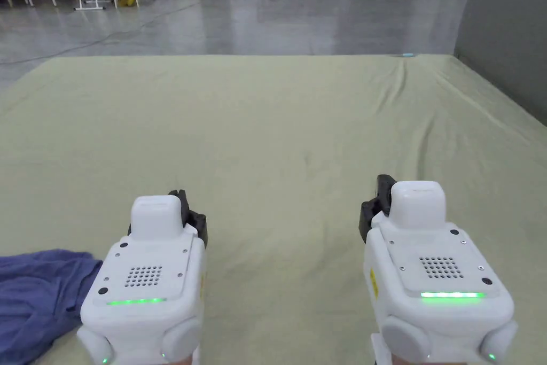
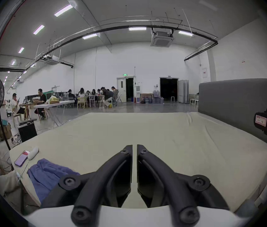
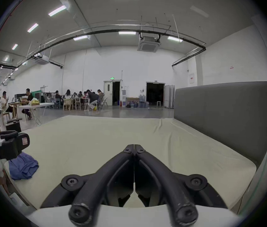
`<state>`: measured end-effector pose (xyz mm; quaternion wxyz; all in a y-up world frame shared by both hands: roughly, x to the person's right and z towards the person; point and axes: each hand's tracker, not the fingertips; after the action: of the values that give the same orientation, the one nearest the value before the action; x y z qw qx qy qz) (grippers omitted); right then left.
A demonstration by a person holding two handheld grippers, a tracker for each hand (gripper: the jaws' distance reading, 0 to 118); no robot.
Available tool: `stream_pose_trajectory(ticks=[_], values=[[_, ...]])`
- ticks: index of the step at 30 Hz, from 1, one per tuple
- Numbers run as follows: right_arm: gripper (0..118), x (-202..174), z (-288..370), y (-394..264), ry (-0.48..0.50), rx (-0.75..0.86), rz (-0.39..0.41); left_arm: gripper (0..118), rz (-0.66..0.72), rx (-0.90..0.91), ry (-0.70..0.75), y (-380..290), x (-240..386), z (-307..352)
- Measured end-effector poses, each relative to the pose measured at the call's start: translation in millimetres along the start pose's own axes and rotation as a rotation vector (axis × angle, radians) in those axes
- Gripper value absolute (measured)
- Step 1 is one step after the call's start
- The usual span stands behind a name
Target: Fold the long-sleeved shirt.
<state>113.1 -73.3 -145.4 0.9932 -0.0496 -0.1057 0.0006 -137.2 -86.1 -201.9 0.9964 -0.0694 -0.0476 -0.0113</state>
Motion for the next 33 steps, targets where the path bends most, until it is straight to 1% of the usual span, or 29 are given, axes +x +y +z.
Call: stream_pose_trajectory(ticks=[4, 8, 11, 15, 16, 17, 18, 19, 20, 21, 22, 23, 24, 27, 30, 31, 32, 33], values=[[0, 2.0, -5.5, -3.9, -0.014, 0.000, -0.008, 0, 0.010, -0.023, -0.003, -9.7, -3.4, -0.9], [0, 4.9, -10.7, -7.4, -0.030, -0.024, 0.009, 0, 0.001, -0.042, 0.012, -19.9, -6.9, -6.2], [0, 6.6, -13.5, -13.7, -0.025, -0.051, 0.000, 0, 0.007, -0.048, 0.010, -23.0, -6.3, -6.1], [1, 4.6, -15.6, -14.5, -0.010, -0.072, 0.010, 0, -0.018, -0.040, -0.005, -22.0, -3.0, -4.3], [19, 4.6, -16.9, -13.6, 0.006, -0.078, 0.009, 0, -0.016, -0.037, -0.011, -20.8, -3.6, -2.8], [49, 5.5, -17.7, -11.8, 0.026, -0.089, 0.004, 4, -0.014, -0.035, -0.016, -19.8, -3.7, -2.3], [90, 5.6, -18.6, -11.1, 0.036, -0.096, 0.000, 20, -0.014, -0.027, -0.015, -19.2, -3.5, -1.3], [108, 4.5, -19.8, -11.2, 0.035, -0.097, 0.001, 40, -0.015, -0.019, -0.014, -19.0, -4.0, -0.5], [115, 2.5, -19.5, -12.6, 0.015, -0.088, 0.005, 70, -0.016, -0.016, -0.014, -18.8, -5.0, -0.2], [115, 2.3, -17.3, -13.9, 0.000, -0.055, 0.011, 110, -0.017, -0.020, -0.019, -17.7, -5.4, -0.9], [115, 2.6, -15.1, -13.9, 0.007, -0.031, 0.012, 118, -0.020, -0.039, -0.038, -16.9, -6.2, -3.6], [115, 2.6, -15.6, -13.0, 0.015, -0.038, 0.011, 118, -0.024, -0.078, -0.054, -16.9, -6.4, -6.6], [115, 2.3, -16.7, -11.7, 0.019, -0.044, 0.014, 118, -0.020, 0.006, -0.109, -18.2, -5.5, -5.3], [115, 1.2, -18.2, -10.8, 0.004, -0.049, 0.038, 118, -0.062, -0.030, -0.004, -28.9, -1.9, -5.5], [115, 2.2, -21.4, -13.0, -0.007, -0.033, 0.048, 118, -0.045, 0.012, -0.034, -32.1, -4.8, -4.5], [115, 5.0, -23.2, -14.1, 0.053, -0.041, 0.034, 118, -0.050, 0.037, -0.040, -34.8, -4.5, -4.6], [115, 6.1, -24.4, -14.4, 0.063, -0.074, 0.029, 118, -0.069, 0.057, -0.027, -32.4, -4.5, -2.2], [115, 5.7, -25.2, -14.3, 0.033, -0.116, 0.032, 117, -0.110, 0.060, -0.004, -32.8, -1.7, -2.2]])
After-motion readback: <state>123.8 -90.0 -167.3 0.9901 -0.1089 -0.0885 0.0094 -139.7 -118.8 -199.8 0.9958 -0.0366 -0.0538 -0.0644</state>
